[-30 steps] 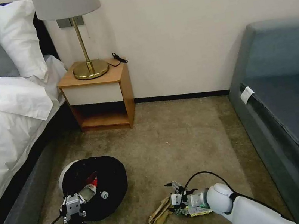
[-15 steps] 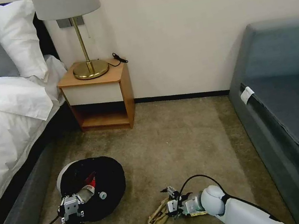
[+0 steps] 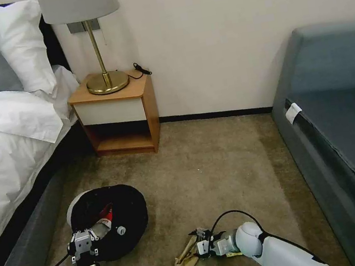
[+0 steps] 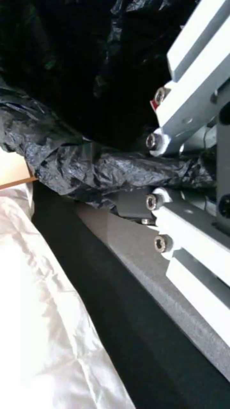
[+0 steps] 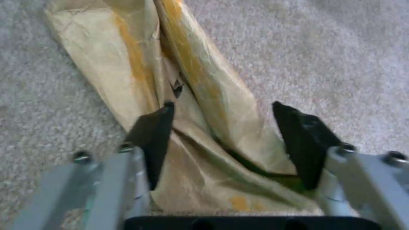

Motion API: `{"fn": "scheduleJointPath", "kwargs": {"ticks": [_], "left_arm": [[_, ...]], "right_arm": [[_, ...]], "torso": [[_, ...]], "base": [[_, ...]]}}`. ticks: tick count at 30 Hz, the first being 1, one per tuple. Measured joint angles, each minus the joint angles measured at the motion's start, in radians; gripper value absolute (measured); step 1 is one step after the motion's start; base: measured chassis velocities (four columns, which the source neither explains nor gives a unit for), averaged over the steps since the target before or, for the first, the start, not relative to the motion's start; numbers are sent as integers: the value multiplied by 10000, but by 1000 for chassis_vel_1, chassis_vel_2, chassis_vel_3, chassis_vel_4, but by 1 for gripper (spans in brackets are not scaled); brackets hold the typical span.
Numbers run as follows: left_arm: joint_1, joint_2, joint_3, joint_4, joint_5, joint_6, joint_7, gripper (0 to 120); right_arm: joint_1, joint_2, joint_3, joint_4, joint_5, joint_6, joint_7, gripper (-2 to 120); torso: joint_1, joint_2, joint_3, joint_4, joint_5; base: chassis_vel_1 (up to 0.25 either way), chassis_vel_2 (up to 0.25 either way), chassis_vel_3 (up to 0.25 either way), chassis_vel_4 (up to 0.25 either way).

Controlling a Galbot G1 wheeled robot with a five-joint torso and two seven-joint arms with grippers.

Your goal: Pick up the trash bin, then pick up the garbage on the floor and place it into the trash bin.

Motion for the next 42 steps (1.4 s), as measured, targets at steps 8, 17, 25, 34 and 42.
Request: {"fn": "scheduleJointPath", "kwargs": {"ticks": [8,17,25,34,42], "left_arm": [[-86,59,14,119,-70,7,21,2],[-142,164,42,173,-141,19,46,2],[-172,192,52,181,-168,22,68,2],[-128,249,35,153,-210,23,76,2],[-76,380,17,48,-212,22,77,2]], "right_arm": [[11,122,65,-156,-15,62,-24,28],[7,145,288,-332,-38,195,-4,0],[-64,261,454,-434,-44,279,9,0],[-204,380,884,-439,44,367,30,0],[-343,368,1557,-125,336,377,79,0]], "torso": [[0,-1,0,0,0],[0,0,0,0,0],[0,0,0,0,-1],[0,-1,0,0,0],[0,0,0,0,1]], "base": [[0,0,0,0],[0,0,0,0],[0,0,0,0],[0,0,0,0],[0,0,0,0]]}}
